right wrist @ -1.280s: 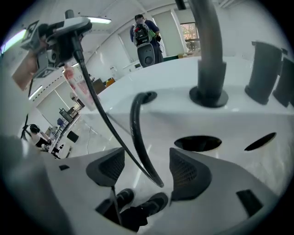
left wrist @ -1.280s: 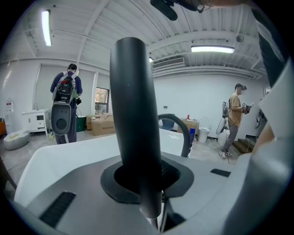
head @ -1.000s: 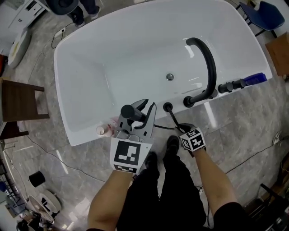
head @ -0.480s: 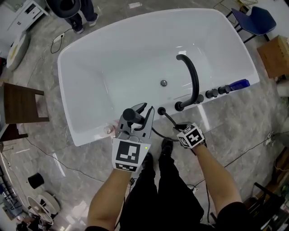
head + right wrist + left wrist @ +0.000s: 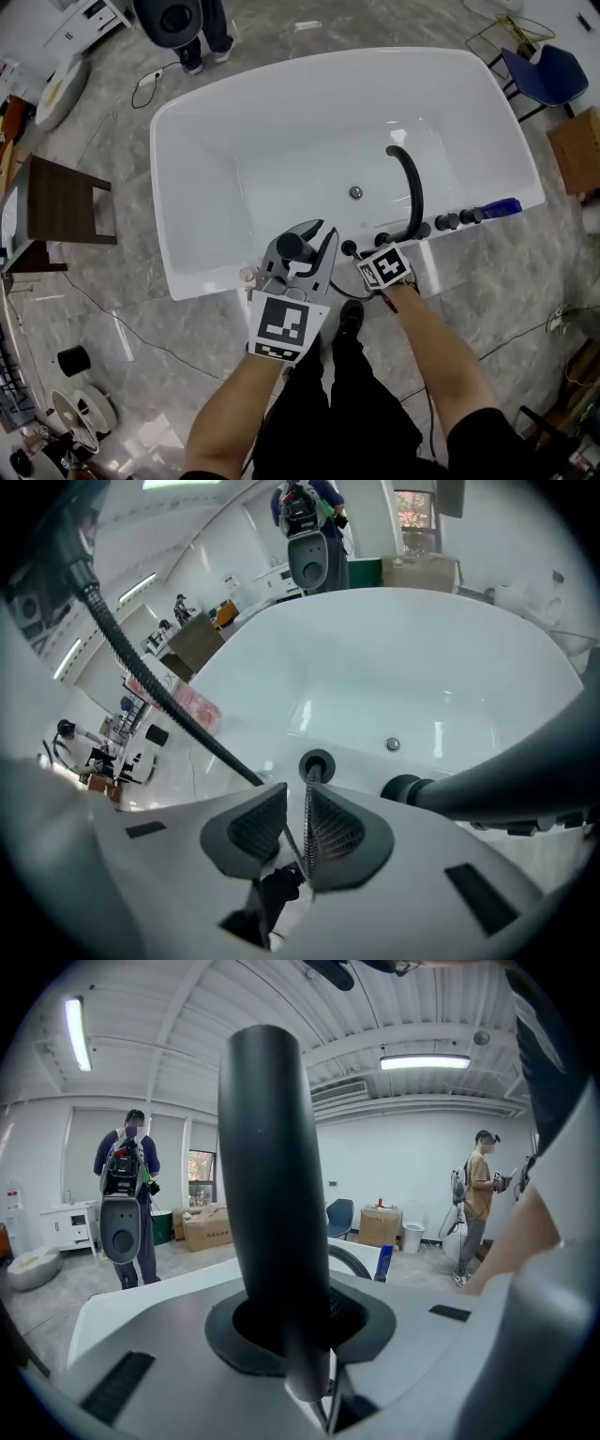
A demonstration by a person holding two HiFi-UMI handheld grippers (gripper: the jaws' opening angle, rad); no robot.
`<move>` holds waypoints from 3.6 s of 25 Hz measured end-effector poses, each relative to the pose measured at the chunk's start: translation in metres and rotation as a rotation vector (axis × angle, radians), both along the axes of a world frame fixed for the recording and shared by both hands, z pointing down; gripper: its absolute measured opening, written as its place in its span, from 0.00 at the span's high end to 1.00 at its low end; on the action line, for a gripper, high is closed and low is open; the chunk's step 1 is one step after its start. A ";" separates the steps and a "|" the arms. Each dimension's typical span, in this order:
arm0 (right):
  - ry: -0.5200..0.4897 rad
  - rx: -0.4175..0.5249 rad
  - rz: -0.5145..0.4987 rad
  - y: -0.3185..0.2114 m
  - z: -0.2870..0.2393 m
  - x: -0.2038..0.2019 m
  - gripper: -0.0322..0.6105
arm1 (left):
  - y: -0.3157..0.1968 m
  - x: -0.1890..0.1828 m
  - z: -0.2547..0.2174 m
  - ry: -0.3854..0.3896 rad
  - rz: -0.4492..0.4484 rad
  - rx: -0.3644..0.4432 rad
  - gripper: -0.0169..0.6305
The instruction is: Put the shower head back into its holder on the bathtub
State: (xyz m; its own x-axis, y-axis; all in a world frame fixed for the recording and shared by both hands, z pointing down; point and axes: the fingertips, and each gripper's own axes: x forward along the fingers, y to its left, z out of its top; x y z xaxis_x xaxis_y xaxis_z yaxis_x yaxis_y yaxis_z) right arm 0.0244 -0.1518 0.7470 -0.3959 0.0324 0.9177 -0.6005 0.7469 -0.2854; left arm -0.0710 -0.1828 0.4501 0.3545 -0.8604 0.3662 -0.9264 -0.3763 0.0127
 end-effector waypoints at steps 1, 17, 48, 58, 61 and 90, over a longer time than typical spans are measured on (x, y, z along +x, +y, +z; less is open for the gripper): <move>-0.014 -0.001 0.014 -0.001 -0.004 -0.002 0.80 | 0.001 0.001 -0.001 -0.001 0.003 -0.001 0.85; -0.301 0.156 0.404 0.029 -0.149 0.069 0.83 | 0.016 -0.001 -0.120 -0.005 0.077 0.190 0.85; -0.463 0.355 0.136 0.046 -0.181 -0.034 0.83 | 0.056 0.053 -0.201 0.014 0.333 0.211 0.85; -0.425 0.410 0.090 -0.016 -0.210 0.012 0.83 | 0.024 0.053 -0.199 -0.100 0.265 0.234 0.85; -0.449 0.428 0.084 -0.034 -0.226 0.011 0.83 | 0.013 0.048 -0.200 -0.152 0.226 0.238 0.85; -0.377 0.770 0.019 -0.098 -0.375 -0.088 0.83 | -0.007 -0.088 -0.230 -0.117 0.164 0.287 0.85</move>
